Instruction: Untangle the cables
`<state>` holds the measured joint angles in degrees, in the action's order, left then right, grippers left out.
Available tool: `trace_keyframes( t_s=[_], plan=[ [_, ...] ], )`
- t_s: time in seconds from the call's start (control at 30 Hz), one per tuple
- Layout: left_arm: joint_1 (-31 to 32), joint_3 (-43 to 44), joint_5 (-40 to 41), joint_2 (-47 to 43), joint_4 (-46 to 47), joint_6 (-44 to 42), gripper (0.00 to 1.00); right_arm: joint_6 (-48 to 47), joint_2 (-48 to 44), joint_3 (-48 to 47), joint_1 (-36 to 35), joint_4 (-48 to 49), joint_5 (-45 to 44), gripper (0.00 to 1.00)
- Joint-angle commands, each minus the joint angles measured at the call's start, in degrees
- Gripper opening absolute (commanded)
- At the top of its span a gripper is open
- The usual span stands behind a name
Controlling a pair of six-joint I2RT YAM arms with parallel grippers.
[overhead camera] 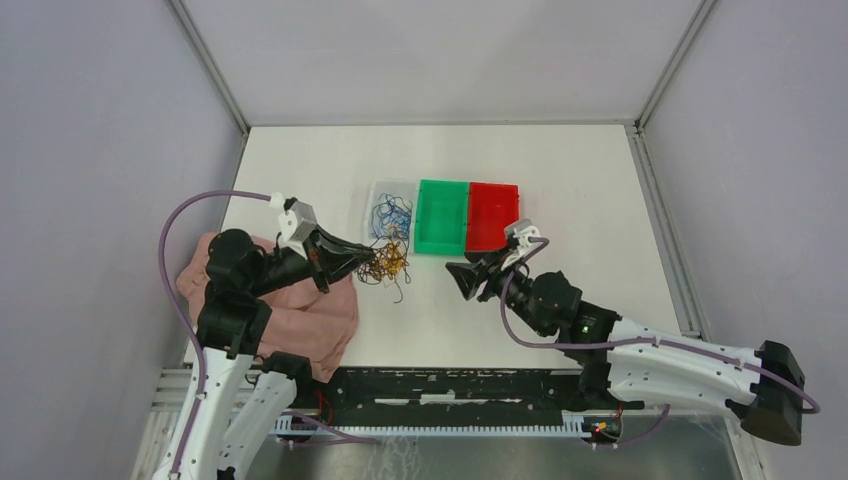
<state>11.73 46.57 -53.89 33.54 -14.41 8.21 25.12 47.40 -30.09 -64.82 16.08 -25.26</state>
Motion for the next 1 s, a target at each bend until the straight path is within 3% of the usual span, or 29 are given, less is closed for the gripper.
trace_keyframes(
  t_s=[0.0,0.27,0.4,0.5,0.77,0.97],
  plan=[
    [0.1,1.9,0.0,0.5,4.1,2.7,0.03,-2.5,3.9,-2.2,-0.2,8.0,10.5,0.6],
    [0.1,1.9,-2.5,0.7,5.7,7.0,0.03,-3.4,13.5,-8.0,-0.4,22.5,24.9,0.7],
    [0.1,1.6,-2.9,0.6,5.7,7.1,0.03,-3.2,14.9,-10.8,-0.9,21.9,26.5,0.69],
    [0.1,1.5,-3.1,1.1,5.7,7.3,0.03,-3.5,15.1,-12.0,-0.9,19.7,25.0,0.59],
    [0.1,2.0,-5.5,1.1,5.6,7.9,0.03,-5.9,11.5,-12.4,-0.9,13.1,17.9,0.12],
    [0.1,1.8,-4.7,0.9,2.0,3.2,0.03,-8.3,6.0,-11.7,-0.9,7.5,14.1,0.05]
  ],
)
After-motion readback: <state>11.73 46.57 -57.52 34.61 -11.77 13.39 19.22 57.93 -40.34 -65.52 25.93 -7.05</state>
